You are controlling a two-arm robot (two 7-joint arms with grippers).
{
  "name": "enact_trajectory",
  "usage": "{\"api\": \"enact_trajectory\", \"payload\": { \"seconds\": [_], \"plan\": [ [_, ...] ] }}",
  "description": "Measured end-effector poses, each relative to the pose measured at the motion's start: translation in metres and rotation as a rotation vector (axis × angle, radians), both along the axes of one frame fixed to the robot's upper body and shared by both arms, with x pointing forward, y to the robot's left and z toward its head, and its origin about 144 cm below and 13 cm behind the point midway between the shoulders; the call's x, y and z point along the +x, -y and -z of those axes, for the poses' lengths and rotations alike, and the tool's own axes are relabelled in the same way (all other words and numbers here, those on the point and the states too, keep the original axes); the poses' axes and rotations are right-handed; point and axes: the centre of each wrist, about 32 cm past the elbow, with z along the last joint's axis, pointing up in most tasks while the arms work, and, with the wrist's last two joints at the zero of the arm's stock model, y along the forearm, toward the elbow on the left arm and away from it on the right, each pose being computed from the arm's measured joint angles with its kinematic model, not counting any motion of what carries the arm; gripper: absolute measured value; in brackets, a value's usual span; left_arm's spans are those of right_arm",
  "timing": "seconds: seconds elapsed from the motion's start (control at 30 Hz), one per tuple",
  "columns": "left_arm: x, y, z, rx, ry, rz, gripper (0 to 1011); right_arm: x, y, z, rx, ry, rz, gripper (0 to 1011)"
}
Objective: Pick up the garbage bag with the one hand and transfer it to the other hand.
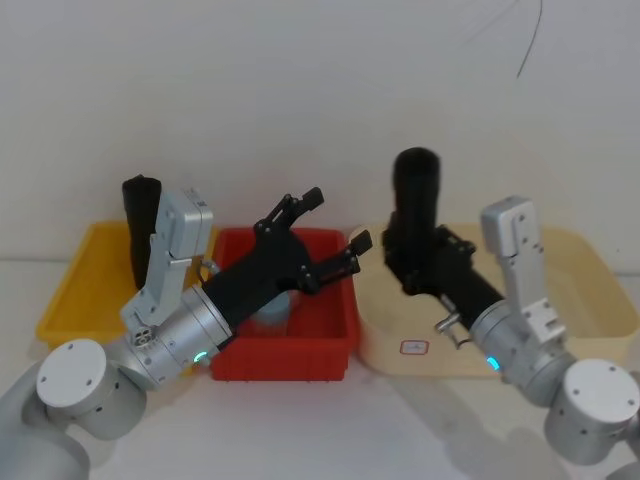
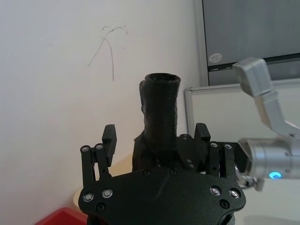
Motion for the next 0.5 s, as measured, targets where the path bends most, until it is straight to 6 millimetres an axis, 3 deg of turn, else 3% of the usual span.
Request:
{"api": "enact_trajectory", "payload": {
  "seconds": [0.5],
  "plan": [
    [0.000,0.000,0.000,0.000,0.000,0.000,1000,0.020,0.053,-0.008,-0.022,-0.043,0.209,516]
  ]
}}
